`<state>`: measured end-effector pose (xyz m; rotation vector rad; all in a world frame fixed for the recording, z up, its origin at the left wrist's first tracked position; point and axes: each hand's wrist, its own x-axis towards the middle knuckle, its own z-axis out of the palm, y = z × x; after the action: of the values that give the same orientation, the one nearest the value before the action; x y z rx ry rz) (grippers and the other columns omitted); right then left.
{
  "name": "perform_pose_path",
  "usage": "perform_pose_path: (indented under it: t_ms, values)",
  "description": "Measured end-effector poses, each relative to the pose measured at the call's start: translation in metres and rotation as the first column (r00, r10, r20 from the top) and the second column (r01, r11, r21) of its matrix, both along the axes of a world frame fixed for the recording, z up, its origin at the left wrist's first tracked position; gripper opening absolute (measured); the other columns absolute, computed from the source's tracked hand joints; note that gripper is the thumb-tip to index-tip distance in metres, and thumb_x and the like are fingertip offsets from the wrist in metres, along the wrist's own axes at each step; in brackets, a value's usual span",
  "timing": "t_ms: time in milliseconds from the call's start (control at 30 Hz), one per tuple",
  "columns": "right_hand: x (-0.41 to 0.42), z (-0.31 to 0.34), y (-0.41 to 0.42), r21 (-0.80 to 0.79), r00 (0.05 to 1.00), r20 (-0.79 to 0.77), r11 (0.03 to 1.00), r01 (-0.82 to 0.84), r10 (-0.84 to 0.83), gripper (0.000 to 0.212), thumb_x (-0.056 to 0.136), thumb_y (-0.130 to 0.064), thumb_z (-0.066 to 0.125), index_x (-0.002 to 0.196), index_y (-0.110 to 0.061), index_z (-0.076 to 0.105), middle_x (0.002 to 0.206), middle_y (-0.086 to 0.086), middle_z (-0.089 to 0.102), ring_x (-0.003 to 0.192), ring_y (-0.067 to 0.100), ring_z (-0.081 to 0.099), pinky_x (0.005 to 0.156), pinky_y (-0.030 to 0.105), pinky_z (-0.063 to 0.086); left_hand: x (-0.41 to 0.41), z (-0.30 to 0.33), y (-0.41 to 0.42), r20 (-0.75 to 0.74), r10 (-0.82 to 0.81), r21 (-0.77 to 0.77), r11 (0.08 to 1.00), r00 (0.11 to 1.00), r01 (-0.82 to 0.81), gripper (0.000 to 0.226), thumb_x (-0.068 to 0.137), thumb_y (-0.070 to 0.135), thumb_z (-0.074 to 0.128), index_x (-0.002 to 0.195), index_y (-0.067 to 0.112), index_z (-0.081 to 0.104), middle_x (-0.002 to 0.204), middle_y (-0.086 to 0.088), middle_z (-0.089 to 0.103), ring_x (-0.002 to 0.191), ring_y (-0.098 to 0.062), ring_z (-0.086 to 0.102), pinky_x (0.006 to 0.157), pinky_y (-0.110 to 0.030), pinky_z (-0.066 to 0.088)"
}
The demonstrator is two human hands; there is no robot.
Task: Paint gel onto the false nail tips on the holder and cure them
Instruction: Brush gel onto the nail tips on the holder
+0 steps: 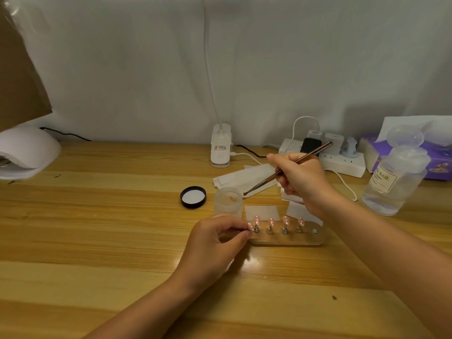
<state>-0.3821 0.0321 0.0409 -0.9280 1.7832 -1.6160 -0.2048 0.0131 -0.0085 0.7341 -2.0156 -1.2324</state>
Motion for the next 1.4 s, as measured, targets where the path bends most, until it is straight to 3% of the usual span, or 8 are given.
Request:
perform_pose_path:
  t_ms: [200, 333, 433, 533, 700, 833, 1000, 1400]
  values:
    - [0.008, 0.008, 0.027, -0.135, 0.994, 0.101, 0.990, -0.026, 0.040, 0.035, 0.077, -0.050, 0.054, 0.074, -0.015, 0.060, 0.047, -0.002, 0.059, 0.039, 0.006, 0.051, 0.040, 0.014, 0.042, 0.000, -0.001, 0.000, -0.014, -0.002, 0.006, 1.000, 1.000, 0.003, 0.027, 0.078, 0.003, 0.069, 0.079, 0.030, 0.069, 0.083, 0.011, 0.068, 0.081, 0.004, 0.061, 0.070, -0.007, 0.046]
    - [0.013, -0.004, 0.059, -0.232, 0.985, -0.121, 0.961, -0.151, 0.125, 0.043, 0.074, -0.055, 0.041, 0.085, -0.020, 0.064, 0.069, 0.002, 0.071, 0.053, 0.012, 0.063, 0.046, 0.016, 0.047, 0.000, -0.002, 0.000, -0.019, -0.018, 0.016, 1.000, 1.000, 0.018, 0.023, 0.078, 0.004, 0.069, 0.082, 0.026, 0.071, 0.086, 0.007, 0.069, 0.079, 0.001, 0.063, 0.070, -0.011, 0.049]
    - [0.016, -0.020, 0.078, -0.288, 0.920, -0.372, 0.927, -0.238, 0.121, 0.027, 0.082, -0.043, 0.049, 0.085, -0.021, 0.065, 0.081, -0.003, 0.069, 0.065, 0.005, 0.063, 0.054, 0.013, 0.047, 0.000, -0.002, 0.000, -0.028, -0.025, 0.019, 0.999, 0.999, 0.025, 0.023, 0.077, 0.004, 0.069, 0.083, 0.027, 0.071, 0.086, 0.007, 0.069, 0.079, 0.000, 0.063, 0.068, -0.012, 0.050]
    - [0.021, -0.039, 0.086, -0.330, 0.848, -0.528, 0.908, -0.258, 0.049, 0.020, 0.084, -0.039, 0.060, 0.079, -0.020, 0.064, 0.071, -0.003, 0.065, 0.068, 0.011, 0.060, 0.057, 0.023, 0.049, 0.000, -0.003, 0.002, -0.032, -0.037, 0.026, 0.999, 0.999, 0.038, 0.026, 0.077, 0.003, 0.068, 0.081, 0.029, 0.071, 0.083, 0.009, 0.069, 0.079, 0.000, 0.064, 0.067, -0.013, 0.051]
    - [0.027, -0.053, 0.085, -0.418, 0.783, -0.618, 0.871, -0.258, -0.065, 0.042, 0.091, -0.044, 0.042, 0.068, -0.016, 0.062, 0.062, 0.002, 0.060, 0.063, 0.011, 0.055, 0.059, 0.026, 0.046, 0.000, -0.003, 0.003, -0.011, -0.062, 0.012, 0.998, 0.998, 0.062, 0.028, 0.077, 0.003, 0.068, 0.081, 0.030, 0.071, 0.081, 0.012, 0.068, 0.080, -0.002, 0.063, 0.068, -0.017, 0.053]
    - [0.027, -0.058, 0.084, -0.419, 0.785, -0.616, 0.873, -0.249, -0.071, 0.048, 0.093, -0.043, 0.036, 0.068, -0.013, 0.063, 0.067, -0.010, 0.059, 0.066, 0.002, 0.057, 0.061, 0.018, 0.045, 0.000, -0.003, 0.003, 0.011, -0.062, -0.011, 0.998, 0.998, 0.063, 0.028, 0.077, 0.004, 0.068, 0.080, 0.032, 0.071, 0.082, 0.008, 0.068, 0.080, -0.002, 0.062, 0.068, -0.017, 0.052]
    - [0.026, -0.061, 0.082, -0.403, 0.790, -0.610, 0.882, -0.246, -0.059, 0.053, 0.093, -0.042, 0.037, 0.068, -0.007, 0.067, 0.068, -0.009, 0.061, 0.067, -0.001, 0.058, 0.065, 0.012, 0.043, -0.001, -0.004, 0.003, 0.017, -0.055, -0.043, 0.998, 0.998, 0.055, 0.027, 0.077, 0.002, 0.069, 0.080, 0.030, 0.072, 0.082, 0.007, 0.068, 0.079, -0.002, 0.062, 0.067, -0.012, 0.048]
    - [0.026, -0.066, 0.082, -0.394, 0.811, -0.582, 0.891, -0.227, -0.051, 0.051, 0.090, -0.043, 0.039, 0.068, -0.008, 0.069, 0.067, -0.002, 0.066, 0.067, 0.004, 0.063, 0.064, 0.019, 0.049, -0.002, -0.004, 0.004, 0.010, -0.040, -0.040, 0.998, 0.999, 0.041, 0.029, 0.076, 0.003, 0.070, 0.079, 0.032, 0.071, 0.079, 0.006, 0.068, 0.077, -0.003, 0.062, 0.064, -0.010, 0.046]
